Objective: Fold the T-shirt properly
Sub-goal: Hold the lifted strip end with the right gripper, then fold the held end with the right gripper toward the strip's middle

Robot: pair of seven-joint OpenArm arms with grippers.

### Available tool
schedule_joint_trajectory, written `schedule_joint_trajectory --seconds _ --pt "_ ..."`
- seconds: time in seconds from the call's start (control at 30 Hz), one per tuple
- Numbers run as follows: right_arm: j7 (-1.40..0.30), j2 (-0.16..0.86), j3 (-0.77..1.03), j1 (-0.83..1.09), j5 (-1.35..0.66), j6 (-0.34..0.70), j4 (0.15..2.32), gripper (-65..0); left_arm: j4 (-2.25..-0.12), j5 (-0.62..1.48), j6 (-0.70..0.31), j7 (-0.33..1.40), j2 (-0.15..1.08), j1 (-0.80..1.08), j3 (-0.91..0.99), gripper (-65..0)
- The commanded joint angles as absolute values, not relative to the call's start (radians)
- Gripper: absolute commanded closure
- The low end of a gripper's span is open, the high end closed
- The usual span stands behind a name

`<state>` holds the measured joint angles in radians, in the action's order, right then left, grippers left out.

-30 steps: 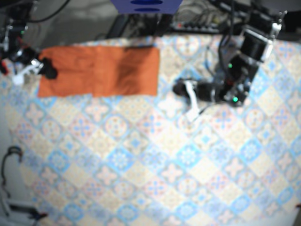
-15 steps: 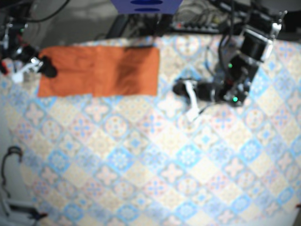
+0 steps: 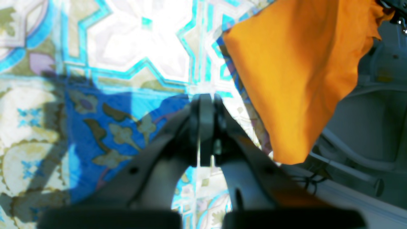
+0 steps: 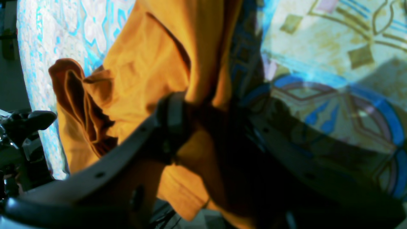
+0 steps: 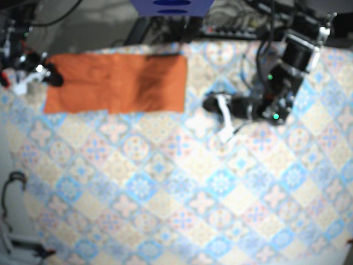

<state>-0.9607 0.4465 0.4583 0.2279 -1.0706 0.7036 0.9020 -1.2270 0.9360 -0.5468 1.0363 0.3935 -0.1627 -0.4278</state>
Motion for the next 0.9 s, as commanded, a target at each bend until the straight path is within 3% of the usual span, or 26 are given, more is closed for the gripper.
schedule_joint_trajectory --seconds 0.0,0.3,0.67,0.87 --pt "-0.990 0.461 0.458 0.236 -1.040 0.698 0.903 -17.3 -1.241 0.951 -0.553 1.027 0.401 -0.180 -0.421 0.0" --pt "-0.934 0.461 0.371 0.228 -1.038 0.698 0.905 -2.2 -1.241 0.951 -0.553 1.027 0.401 -0.180 -0.421 0.0" --pt "-0.880 0.461 0.312 0.228 -1.038 0.698 0.908 -1.4 -1.241 0.951 -0.553 1.029 0.417 -0.180 -0.421 0.0" --pt "-0.885 0.466 0.314 0.237 -1.040 0.698 1.036 -1.4 -1.242 0.951 -0.553 1.029 0.430 -0.180 -0.421 0.0"
